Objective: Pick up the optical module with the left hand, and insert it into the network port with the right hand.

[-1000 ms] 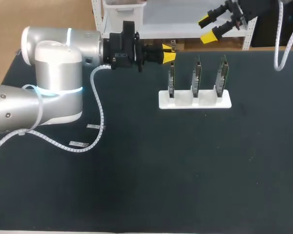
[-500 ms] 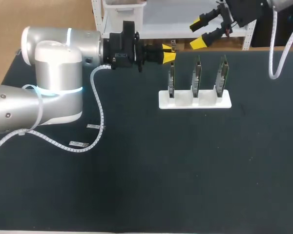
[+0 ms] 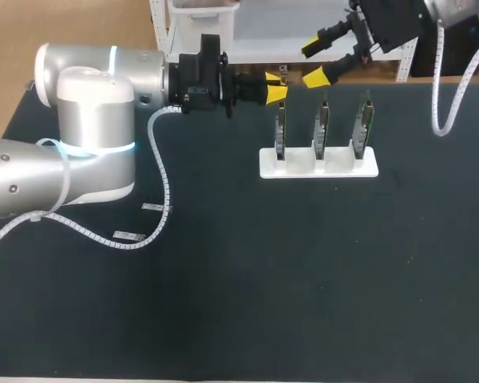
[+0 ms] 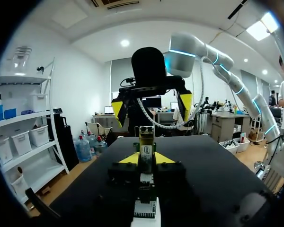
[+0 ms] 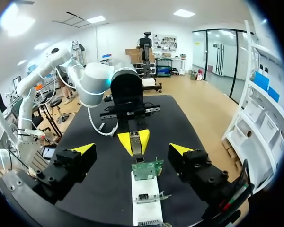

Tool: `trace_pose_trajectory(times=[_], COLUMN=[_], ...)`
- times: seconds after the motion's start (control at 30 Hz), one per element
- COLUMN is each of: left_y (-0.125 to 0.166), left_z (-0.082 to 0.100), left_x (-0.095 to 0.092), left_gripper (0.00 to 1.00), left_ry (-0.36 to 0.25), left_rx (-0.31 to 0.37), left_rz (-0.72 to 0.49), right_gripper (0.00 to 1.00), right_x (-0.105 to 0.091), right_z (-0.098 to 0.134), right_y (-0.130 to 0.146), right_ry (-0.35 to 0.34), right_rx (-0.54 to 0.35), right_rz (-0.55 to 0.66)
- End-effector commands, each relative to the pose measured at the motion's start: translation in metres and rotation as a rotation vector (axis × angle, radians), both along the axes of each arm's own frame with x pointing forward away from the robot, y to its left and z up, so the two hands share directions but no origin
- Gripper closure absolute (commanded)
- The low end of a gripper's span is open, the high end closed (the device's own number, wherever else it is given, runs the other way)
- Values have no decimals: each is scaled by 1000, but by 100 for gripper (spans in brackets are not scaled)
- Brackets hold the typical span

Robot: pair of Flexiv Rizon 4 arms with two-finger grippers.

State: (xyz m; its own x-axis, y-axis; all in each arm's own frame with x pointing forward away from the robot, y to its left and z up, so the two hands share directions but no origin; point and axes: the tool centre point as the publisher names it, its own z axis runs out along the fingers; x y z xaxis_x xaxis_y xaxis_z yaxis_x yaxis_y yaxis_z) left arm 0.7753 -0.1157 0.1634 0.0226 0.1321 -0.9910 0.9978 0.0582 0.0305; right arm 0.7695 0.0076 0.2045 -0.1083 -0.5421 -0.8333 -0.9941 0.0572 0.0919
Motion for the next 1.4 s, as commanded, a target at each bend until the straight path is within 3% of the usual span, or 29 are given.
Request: trace_pose_trajectory(times=[0.03,0.63,1.3,1.33,1.37,1.4], left_y=[-1,-1,-1,-1,-1,-1], left_z=[0,0,0,0,0,0], left_x=[-1,-1,-1,-1,-1,-1], left_gripper=[100,100,100,100,100,100], left_ry=[-2,-2,-2,-2,-2,-2], left_rx=[-1,-1,-1,-1,-1,-1], left_rz=[5,5,5,5,5,5], right_gripper=[0,0,0,19,100,100], right_x=[8,6,-1,-1,-1,-2], right_z=[-3,-5,-8,-8,-8,-8], right_y=[8,31,35,35,35,35], right_ry=[11,28,47,47,46,45], right_rx=[-3,-28,-55,-56,-56,-59], right_rz=[22,75,62,61,60,61])
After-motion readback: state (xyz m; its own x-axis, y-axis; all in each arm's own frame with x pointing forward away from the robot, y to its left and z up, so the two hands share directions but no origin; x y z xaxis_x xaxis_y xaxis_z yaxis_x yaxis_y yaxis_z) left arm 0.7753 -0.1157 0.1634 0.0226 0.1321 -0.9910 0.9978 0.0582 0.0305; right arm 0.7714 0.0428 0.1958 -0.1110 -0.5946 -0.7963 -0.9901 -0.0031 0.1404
